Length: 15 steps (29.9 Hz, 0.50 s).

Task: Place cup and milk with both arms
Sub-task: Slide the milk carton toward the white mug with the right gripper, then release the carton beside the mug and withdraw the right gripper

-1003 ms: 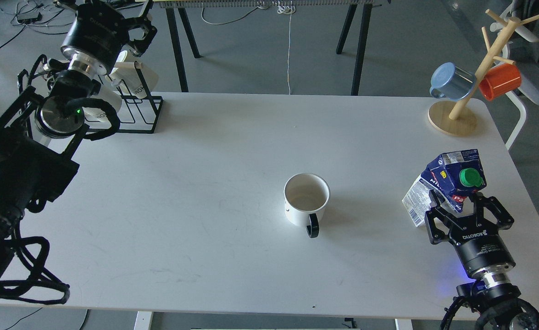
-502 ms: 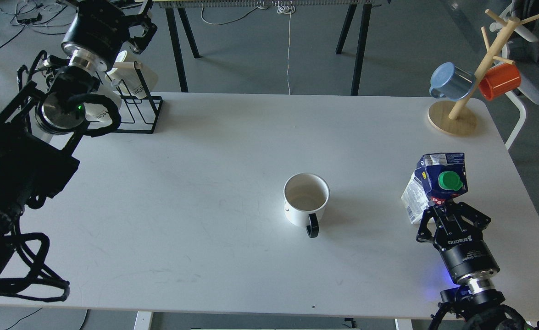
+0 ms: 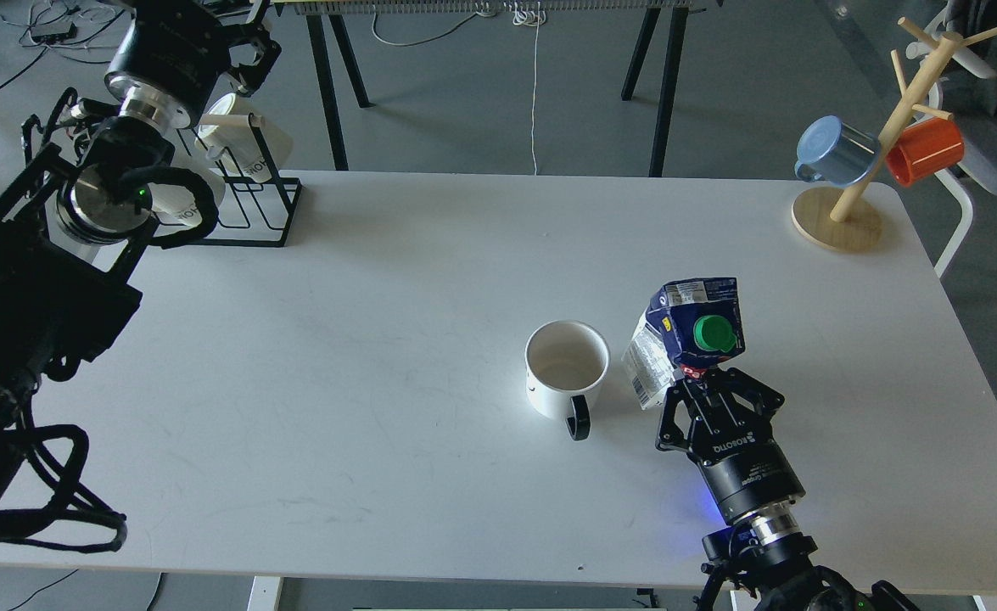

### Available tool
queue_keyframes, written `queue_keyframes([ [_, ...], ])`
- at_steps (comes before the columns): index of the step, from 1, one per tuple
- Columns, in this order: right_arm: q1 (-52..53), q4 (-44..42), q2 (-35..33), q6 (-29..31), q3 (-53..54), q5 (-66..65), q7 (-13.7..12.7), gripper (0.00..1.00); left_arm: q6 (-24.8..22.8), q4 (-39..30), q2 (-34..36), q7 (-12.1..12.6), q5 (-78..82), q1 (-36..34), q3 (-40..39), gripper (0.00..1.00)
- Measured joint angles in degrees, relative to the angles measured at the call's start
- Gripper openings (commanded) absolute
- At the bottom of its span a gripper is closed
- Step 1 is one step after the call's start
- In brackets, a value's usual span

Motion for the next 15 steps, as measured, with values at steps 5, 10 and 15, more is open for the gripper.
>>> queue_keyframes([
  [5,0.52,-1.28,1.22,0.0,-0.75,-0.15,0.02,0.23,0.0,0.02,0.0,-0.01,0.58,0.0,-0.01,0.99],
  [10,0.85,-2.49,2.73,0.0,-0.8,-0.17,0.01,0.34,0.0,0.09,0.0,-0.01,0.62,0.0,-0.01,0.99],
  [15,0.88,-2.61,3.16,0.0,-0.86,-0.17,0.01,0.61,0.0,0.1,0.0,-0.06,0.88,0.0,-0.01,0.99],
])
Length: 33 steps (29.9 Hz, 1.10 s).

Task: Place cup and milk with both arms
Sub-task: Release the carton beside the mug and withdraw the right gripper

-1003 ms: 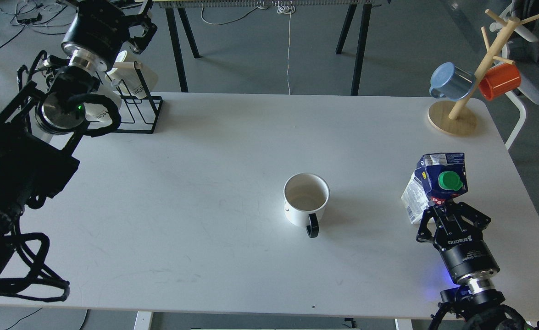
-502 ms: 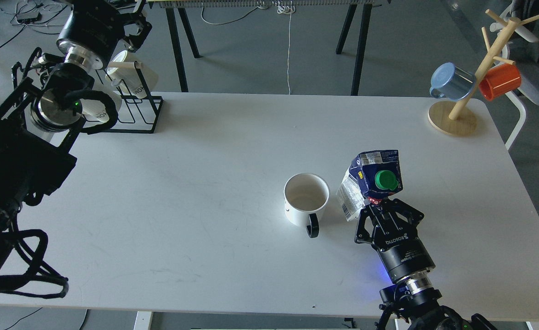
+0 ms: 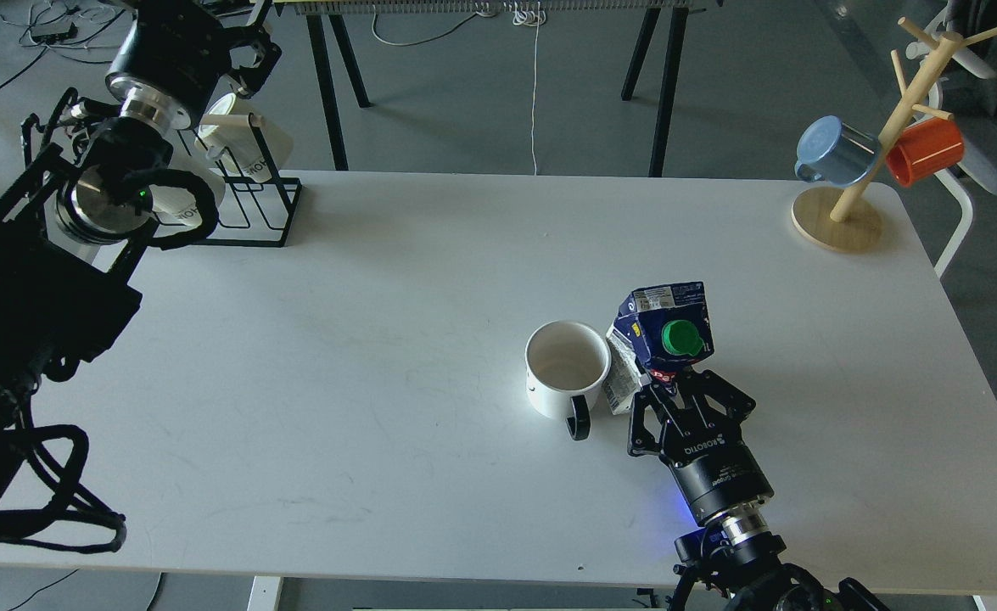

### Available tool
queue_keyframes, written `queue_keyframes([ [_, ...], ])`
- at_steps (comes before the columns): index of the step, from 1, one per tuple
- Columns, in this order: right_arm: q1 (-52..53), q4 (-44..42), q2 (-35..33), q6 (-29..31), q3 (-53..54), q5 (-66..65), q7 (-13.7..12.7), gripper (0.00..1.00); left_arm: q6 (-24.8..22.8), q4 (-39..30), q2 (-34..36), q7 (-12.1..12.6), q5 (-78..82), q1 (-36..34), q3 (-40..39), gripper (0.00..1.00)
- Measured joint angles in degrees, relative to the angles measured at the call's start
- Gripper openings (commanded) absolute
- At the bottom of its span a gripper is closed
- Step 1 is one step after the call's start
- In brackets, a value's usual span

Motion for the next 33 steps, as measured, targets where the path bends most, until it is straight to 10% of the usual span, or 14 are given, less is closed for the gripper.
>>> queue_keyframes([
  [6,-0.35,0.19,-0.29,0.0,0.3,0.06,0.0,0.72,0.0,0.0,-0.1,-0.06,0.08,-0.01,0.0,0.99],
  [10,-1.14,0.21,-0.37,0.0,0.58,0.06,0.06,0.98,0.0,0.0,-0.17,-0.13,0.09,-0.06,0.0,0.99],
  [23,-8.85,5.21,-7.25,0.0,1.28,-1.12,0.09,0.98,0.0,0.23,-0.2,-0.13,0.09,0.2,0.0,0.99],
  [33,-10.99,12.26,-25.87,0.0,15.25,-2.3,0.08,0.98,-0.15,0.53,-1.47,0.3,-0.48,0.69,-0.72,0.99],
])
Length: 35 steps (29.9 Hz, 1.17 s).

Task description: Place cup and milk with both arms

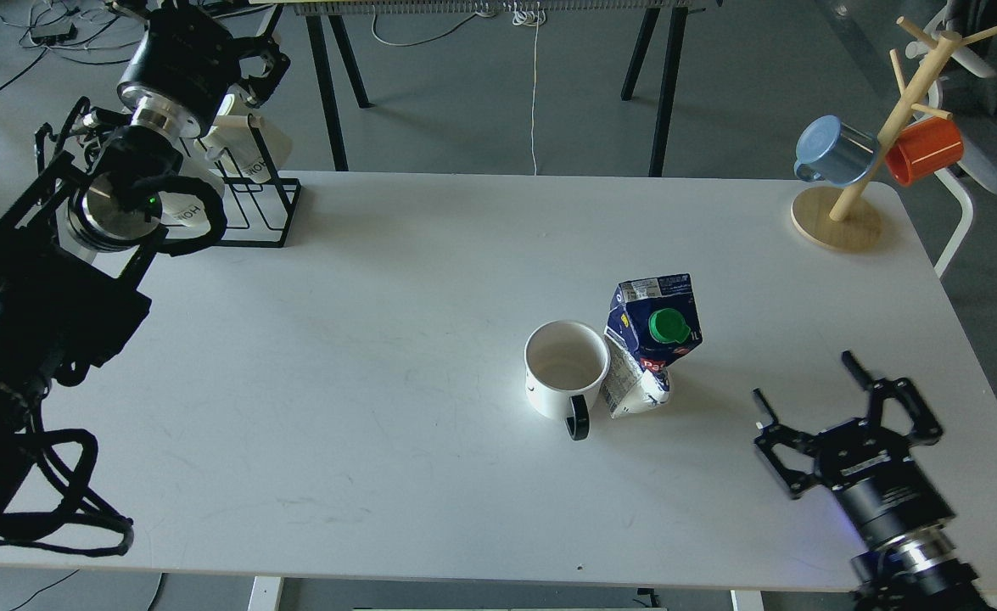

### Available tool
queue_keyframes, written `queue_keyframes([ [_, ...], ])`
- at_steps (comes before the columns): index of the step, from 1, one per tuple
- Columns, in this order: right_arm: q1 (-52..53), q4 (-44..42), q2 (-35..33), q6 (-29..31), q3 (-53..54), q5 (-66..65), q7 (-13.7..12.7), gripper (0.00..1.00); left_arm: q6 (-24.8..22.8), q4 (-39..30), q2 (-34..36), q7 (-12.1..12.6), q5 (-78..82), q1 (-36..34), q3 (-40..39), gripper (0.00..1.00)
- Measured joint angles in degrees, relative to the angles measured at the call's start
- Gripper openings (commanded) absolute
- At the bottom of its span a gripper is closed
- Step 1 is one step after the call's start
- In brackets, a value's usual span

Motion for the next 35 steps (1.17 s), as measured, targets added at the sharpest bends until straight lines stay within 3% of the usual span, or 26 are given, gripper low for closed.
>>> queue_keyframes([
  [7,14.17,-4.15,-10.95,0.0,5.8,-0.23,-0.08,0.98,-0.73,0.0,-2.31,-0.16,-0.41,1.93,-3.26,0.99],
  [14,42.24,-22.58,-14.39,0.0,-5.32,-0.26,0.65,0.98,-1.2,0.01,-3.17,0.01,-1.8,3.43,-6.79,0.99],
  [18,55.92,-34.64,-12.11,0.0,-12.59,-0.26,1.02,0.98,-2.37,0.0,-3.19,0.01,-3.55,4.13,-7.55,0.99],
  [26,73.6,-56.23,0.43,0.0,-18.81,-0.21,-0.86,0.98,-2.61,-0.01,-3.48,-0.42,-4.17,4.94,-7.72,0.99],
  [35,76.99,-60.0,4.54,0.0,-19.71,-0.22,-0.28,0.98,-2.16,-0.09,-3.74,-0.59,-4.18,4.94,-7.67,0.99],
])
